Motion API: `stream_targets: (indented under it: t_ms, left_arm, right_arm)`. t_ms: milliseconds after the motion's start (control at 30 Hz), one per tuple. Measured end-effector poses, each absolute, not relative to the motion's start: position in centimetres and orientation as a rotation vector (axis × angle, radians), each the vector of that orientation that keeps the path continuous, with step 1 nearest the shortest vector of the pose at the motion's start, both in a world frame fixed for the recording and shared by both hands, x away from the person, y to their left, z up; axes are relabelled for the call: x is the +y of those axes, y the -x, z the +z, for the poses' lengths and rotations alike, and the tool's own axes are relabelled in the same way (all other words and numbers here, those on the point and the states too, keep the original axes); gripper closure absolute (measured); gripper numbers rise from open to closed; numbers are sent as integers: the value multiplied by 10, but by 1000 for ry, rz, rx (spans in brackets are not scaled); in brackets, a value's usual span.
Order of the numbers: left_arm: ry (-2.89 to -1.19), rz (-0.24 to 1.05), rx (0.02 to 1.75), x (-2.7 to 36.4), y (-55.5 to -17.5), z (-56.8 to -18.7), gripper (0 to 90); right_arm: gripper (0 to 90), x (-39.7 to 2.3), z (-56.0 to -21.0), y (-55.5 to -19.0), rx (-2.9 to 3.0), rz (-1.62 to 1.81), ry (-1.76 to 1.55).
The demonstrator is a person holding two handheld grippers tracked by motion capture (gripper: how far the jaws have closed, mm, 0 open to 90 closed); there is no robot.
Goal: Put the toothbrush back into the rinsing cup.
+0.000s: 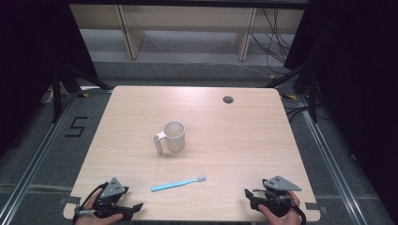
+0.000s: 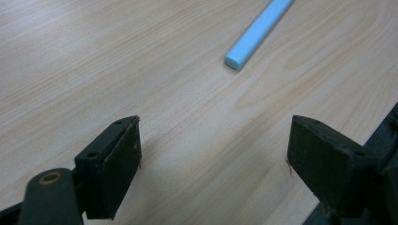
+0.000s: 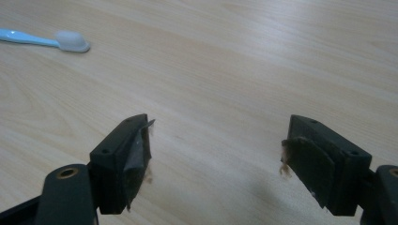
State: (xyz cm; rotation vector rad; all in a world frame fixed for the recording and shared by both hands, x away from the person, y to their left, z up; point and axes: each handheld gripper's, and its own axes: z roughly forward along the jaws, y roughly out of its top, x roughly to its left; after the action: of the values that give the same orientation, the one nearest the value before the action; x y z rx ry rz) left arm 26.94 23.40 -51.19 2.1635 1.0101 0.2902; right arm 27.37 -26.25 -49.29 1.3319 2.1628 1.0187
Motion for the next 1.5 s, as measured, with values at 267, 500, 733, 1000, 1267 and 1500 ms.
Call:
stream_targets:
  t_ms: [267, 500, 733, 1000, 1267, 1500]
  left_arm:
    - [-2174, 299, 1002, 235, -270, -512, 173]
    - [-2198, 275, 994, 234, -271, -512, 172]
    - [-2210, 237, 965, 222, -272, -510, 166]
    - [-2258, 207, 906, 213, -281, -493, 169]
    - [-2383, 194, 788, 196, -296, -477, 197]
    - [-2441, 189, 759, 178, -309, -468, 222]
  right_arm:
    - [234, -262, -493, -274, 2167, 1006, -1320]
    - [234, -261, -493, -274, 2181, 1012, -1321]
    - [236, -260, -493, -273, 2191, 1017, -1303]
    - [238, -259, -494, -274, 2200, 1034, -1291]
    - [239, -257, -495, -273, 2212, 1031, -1304]
    - [240, -256, -494, -273, 2222, 1024, -1298]
